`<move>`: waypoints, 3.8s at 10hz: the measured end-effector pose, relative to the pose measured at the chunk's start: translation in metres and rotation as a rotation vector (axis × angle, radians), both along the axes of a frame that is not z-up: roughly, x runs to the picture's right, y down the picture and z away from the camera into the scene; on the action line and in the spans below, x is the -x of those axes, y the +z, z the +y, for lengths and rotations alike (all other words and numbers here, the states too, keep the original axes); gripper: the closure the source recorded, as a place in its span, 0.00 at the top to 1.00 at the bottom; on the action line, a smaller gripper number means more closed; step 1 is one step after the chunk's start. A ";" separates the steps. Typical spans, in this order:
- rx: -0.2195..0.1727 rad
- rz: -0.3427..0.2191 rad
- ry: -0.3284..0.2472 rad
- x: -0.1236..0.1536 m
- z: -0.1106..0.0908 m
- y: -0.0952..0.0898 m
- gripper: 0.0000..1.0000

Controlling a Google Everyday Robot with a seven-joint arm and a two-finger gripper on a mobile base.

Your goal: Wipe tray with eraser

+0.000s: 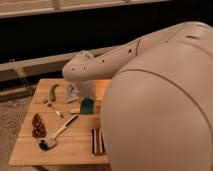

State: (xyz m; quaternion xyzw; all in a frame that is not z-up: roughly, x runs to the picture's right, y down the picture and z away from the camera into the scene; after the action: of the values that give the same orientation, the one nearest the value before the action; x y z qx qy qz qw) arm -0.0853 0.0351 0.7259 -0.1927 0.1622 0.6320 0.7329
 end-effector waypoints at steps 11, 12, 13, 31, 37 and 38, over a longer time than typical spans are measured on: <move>0.022 -0.026 0.055 -0.077 -0.134 0.088 0.00; 0.036 -0.033 0.054 -0.077 -0.129 0.098 0.00; 0.056 -0.047 0.053 -0.075 -0.119 0.113 0.00; 0.169 -0.138 -0.035 -0.069 -0.050 0.216 0.00; 0.176 -0.109 -0.012 -0.068 -0.043 0.226 0.00; 0.178 -0.099 -0.004 -0.069 -0.040 0.230 0.00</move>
State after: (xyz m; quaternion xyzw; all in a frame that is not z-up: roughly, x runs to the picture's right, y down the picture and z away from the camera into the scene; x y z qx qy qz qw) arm -0.0167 -0.0052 0.9561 -0.2875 0.1817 0.6032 0.7215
